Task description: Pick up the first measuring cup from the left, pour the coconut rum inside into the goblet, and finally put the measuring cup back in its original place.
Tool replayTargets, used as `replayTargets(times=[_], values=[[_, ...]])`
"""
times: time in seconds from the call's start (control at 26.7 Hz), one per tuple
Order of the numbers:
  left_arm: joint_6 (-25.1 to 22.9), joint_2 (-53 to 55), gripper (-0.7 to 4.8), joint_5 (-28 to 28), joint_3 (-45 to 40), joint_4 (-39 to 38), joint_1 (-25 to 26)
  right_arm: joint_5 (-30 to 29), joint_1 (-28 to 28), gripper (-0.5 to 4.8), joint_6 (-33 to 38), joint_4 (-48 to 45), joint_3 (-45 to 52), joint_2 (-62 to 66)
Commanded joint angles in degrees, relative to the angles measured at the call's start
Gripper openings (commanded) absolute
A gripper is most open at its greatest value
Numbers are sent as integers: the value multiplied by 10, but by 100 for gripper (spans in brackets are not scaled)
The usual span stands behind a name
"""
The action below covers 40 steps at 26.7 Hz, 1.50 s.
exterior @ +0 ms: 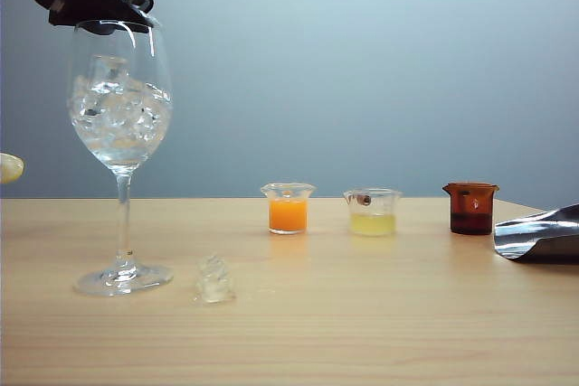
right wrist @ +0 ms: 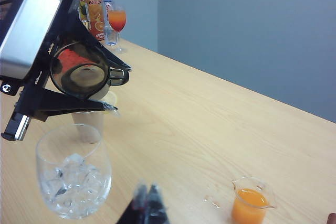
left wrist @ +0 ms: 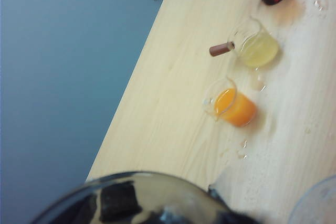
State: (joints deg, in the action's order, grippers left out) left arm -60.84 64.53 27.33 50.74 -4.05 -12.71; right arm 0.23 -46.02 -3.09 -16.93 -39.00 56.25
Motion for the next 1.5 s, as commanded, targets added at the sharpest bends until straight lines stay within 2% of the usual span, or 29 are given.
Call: replayTargets(times=[0.04, 0.15, 0.34, 0.56, 0.67, 0.75, 0.9, 1.01, 1.2, 1.31, 1.5], values=[[-4, -3, 268, -1, 3, 11, 0, -2, 0, -9, -2, -9, -4, -1], [-4, -5, 268, -1, 3, 8, 0, -2, 0, -9, -2, -9, -4, -1], [-5, -31, 268, -1, 3, -50, 0, -2, 2, -9, -2, -10, -4, -2], [-16, -43, 268, -3, 3, -84, 0, -2, 2, -9, -2, -10, -4, -2], [-19, -43, 268, -8, 3, -83, 0, -2, 2, -9, -2, -10, -4, -2], [-48, -42, 268, -8, 3, -81, 0, -2, 2, -9, -2, -9, -4, -2], [-52, -42, 264, -14, 2, -75, 0, -2, 2, -9, -2, -9, -4, -1], [-54, -42, 232, -23, 3, -61, 0, -2, 2, -9, -2, -9, -4, -1], [-55, -42, 233, -23, 3, -31, 0, -2, 2, -9, -2, -9, -4, -1], [-80, -42, 233, -23, 3, -30, 0, -2, 2, -9, -2, -9, -4, -1], [-80, -42, 234, -23, 3, -31, 0, -2, 2, -9, -2, -9, -4, -1]])
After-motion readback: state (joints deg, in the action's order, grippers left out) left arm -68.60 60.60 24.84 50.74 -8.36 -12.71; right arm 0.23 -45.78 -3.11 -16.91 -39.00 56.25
